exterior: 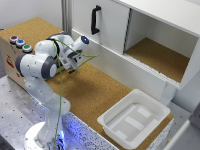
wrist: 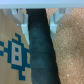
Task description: Grasp the handle of the drawer and open it
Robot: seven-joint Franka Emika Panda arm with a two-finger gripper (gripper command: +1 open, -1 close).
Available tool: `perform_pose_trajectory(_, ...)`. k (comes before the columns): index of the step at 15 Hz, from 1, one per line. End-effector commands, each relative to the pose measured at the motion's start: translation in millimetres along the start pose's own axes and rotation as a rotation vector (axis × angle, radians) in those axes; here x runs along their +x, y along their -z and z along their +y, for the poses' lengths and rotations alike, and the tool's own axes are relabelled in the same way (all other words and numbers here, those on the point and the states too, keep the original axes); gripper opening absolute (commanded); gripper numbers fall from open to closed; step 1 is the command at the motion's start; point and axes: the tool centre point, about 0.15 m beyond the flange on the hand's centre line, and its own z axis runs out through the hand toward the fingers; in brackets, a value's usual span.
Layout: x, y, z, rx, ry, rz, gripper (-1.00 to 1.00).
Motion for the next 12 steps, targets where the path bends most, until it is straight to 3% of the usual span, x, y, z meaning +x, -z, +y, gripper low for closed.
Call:
perform_pose_trajectory(1,34,-4,47,0.027,-0.02,0.012,-1.0)
perform_pose_trajectory(12,36,11,77,0.03,-0.052,0.03,-1.0)
